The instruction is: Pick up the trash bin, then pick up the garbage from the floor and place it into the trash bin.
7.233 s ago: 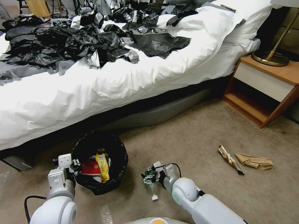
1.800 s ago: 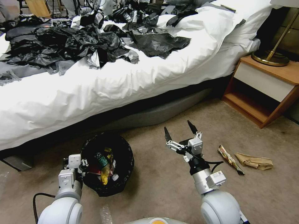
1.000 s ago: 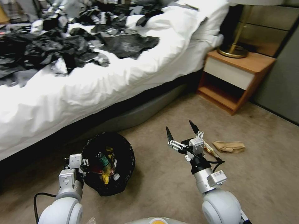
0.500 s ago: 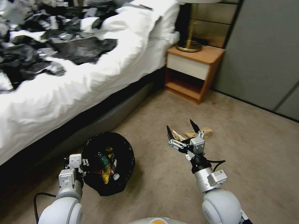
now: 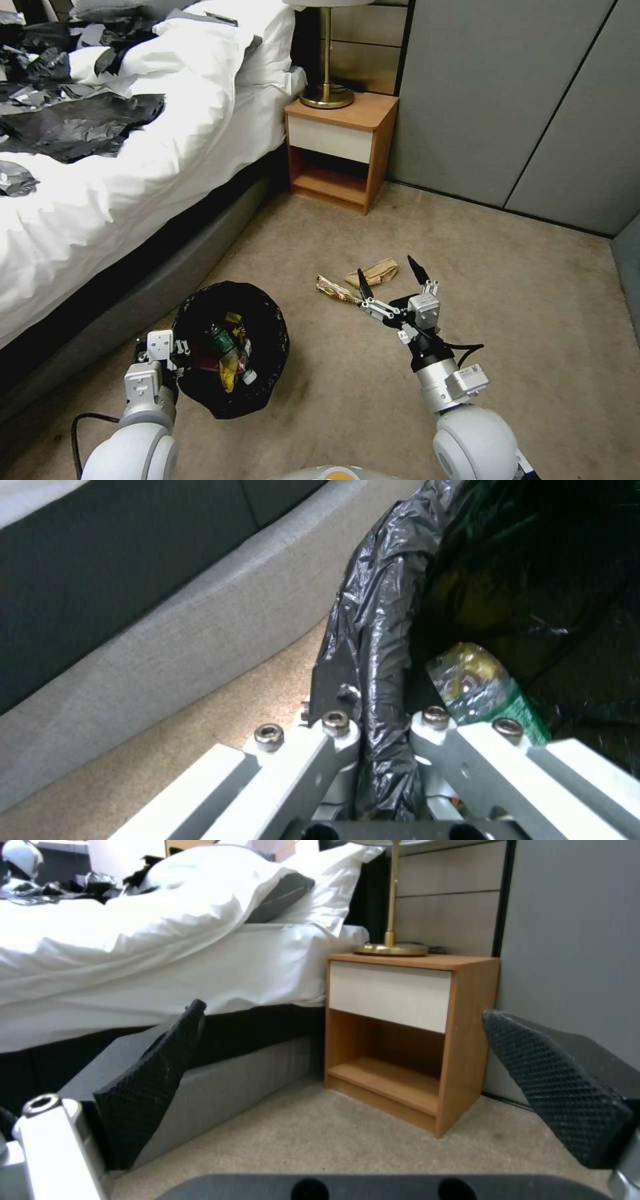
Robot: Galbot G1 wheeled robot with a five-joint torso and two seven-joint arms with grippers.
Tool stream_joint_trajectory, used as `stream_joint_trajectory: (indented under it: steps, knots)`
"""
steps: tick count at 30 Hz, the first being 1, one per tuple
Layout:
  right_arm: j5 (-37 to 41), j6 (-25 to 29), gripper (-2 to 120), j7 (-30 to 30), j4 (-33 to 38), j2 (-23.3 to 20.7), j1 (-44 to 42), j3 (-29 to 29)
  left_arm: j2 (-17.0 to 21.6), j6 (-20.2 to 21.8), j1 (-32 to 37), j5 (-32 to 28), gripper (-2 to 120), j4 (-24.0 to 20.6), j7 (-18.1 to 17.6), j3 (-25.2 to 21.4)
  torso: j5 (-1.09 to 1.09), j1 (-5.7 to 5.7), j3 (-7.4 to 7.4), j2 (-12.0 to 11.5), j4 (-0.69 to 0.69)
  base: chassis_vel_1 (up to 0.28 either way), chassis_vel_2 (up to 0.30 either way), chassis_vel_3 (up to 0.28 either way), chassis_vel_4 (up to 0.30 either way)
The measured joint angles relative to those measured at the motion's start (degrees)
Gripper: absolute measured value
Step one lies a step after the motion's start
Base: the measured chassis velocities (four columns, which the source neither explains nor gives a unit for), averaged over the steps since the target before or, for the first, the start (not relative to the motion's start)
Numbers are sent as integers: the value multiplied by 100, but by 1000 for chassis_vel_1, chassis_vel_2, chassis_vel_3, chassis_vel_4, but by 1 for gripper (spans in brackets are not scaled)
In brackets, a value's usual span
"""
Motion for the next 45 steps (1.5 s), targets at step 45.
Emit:
stream_joint_trajectory:
  steps: [45]
  knots:
    - [80, -51, 100, -1, 3, -16, 32, 57, 13, -36, -40, -13, 1, 7, -7, -10, 0, 0, 0, 0, -2, -57, 58, 59, -54]
